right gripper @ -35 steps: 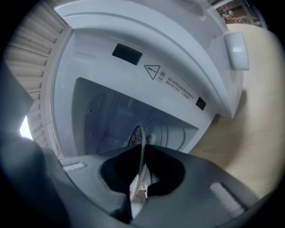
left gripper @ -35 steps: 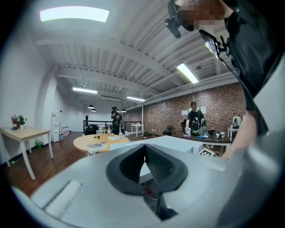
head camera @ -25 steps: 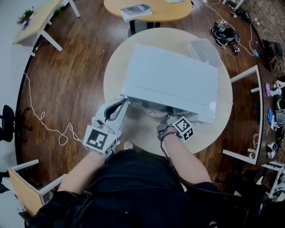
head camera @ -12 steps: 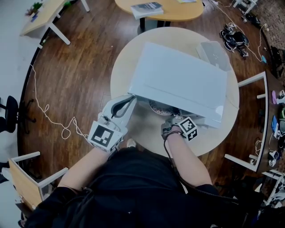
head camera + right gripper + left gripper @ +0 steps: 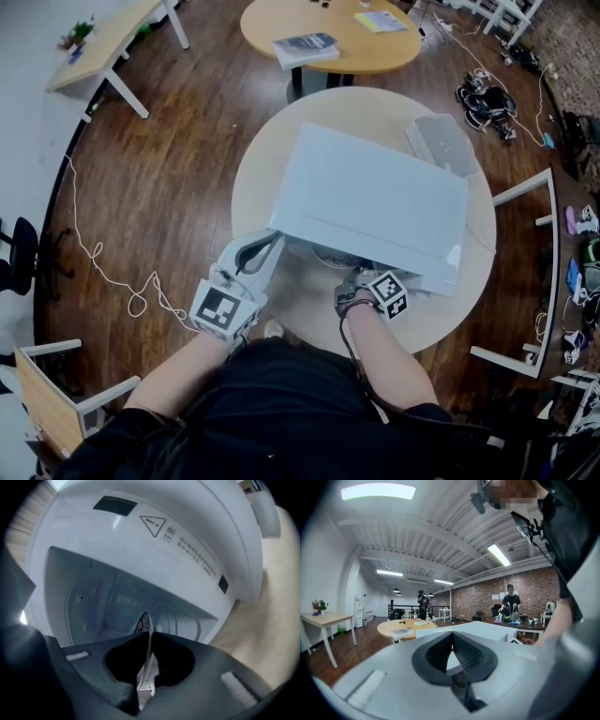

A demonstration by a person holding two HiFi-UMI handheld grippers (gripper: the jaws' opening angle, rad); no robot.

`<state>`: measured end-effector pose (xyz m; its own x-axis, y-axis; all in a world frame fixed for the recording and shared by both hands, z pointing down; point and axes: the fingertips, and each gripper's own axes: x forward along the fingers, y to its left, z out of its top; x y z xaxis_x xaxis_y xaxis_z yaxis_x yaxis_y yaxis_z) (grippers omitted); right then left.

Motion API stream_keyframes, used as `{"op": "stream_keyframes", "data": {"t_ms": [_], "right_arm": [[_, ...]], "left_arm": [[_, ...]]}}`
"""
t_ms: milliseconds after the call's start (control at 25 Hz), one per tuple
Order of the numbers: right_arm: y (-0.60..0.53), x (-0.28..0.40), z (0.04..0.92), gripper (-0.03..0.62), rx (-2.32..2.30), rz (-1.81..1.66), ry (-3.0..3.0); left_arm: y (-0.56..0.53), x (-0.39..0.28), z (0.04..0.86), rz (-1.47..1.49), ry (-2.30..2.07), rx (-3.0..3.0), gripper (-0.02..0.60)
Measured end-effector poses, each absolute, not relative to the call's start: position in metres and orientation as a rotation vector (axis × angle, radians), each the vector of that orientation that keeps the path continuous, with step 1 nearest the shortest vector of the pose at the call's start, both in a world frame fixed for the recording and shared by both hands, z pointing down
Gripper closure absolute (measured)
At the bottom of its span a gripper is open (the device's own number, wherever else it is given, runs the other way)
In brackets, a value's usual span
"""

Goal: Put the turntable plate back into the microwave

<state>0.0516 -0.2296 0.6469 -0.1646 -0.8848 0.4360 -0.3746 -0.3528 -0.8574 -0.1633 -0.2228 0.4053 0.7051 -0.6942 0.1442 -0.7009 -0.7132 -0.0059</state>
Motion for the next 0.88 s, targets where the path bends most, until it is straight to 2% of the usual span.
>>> {"op": "stream_keyframes", "data": {"t_ms": [880], "right_arm": [[-0.243, 0.054, 0.647, 0.576, -1.659, -1.513, 1.393]], "left_arm": [[-0.243, -0.167, 0.394, 0.239, -1.213, 2.864, 0.577]]}}
